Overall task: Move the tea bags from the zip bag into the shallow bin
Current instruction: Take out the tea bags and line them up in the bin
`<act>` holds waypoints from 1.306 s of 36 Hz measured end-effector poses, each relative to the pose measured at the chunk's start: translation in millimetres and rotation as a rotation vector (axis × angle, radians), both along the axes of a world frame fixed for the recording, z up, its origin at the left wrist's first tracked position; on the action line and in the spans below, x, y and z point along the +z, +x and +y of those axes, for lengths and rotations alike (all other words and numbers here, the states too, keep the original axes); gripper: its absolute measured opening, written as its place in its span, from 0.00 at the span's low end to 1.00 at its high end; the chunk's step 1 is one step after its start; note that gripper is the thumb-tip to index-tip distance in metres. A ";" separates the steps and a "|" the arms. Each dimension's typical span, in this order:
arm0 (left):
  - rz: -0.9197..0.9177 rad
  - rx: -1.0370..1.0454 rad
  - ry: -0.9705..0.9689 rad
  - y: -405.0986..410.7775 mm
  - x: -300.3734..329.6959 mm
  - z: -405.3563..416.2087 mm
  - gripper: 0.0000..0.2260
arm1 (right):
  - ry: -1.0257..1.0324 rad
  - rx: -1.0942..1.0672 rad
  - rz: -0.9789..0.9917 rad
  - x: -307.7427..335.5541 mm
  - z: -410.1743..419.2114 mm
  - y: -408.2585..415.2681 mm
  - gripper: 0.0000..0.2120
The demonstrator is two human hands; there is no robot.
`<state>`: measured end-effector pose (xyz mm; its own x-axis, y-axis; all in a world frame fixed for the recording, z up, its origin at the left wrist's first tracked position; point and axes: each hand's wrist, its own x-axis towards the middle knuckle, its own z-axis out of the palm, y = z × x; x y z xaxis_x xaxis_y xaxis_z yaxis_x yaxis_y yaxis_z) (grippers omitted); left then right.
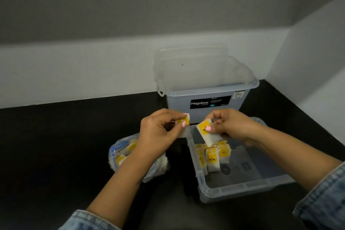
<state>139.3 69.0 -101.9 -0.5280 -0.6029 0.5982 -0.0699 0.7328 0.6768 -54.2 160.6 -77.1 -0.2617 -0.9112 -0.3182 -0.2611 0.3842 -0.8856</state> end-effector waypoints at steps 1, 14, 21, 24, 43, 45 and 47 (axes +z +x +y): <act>0.006 0.006 0.008 -3.5 -0.4 0.3 0.09 | 0.008 -0.029 0.031 -0.9 4.5 -7.6 0.06; -0.024 0.001 0.042 -35.1 -8.3 15.6 0.12 | 0.321 0.067 0.480 -35.5 44.1 -44.0 0.09; -0.033 -0.004 0.030 -39.6 -11.3 23.2 0.12 | 0.376 0.140 0.733 -60.2 38.8 -38.2 0.06; -0.039 -0.001 0.038 -39.9 -14.1 24.4 0.10 | 0.342 0.152 0.838 -67.8 36.4 -36.7 0.05; -0.091 0.037 0.127 -51.6 -16.8 40.3 0.14 | 0.300 0.160 0.941 -67.5 33.5 -37.7 0.08; -0.119 0.052 0.163 -55.4 -16.9 40.9 0.15 | 0.293 0.139 0.886 -61.2 34.3 -41.8 0.10; -0.143 0.064 0.212 -59.2 -17.0 41.6 0.13 | 0.275 0.138 0.820 -53.2 34.9 -48.4 0.12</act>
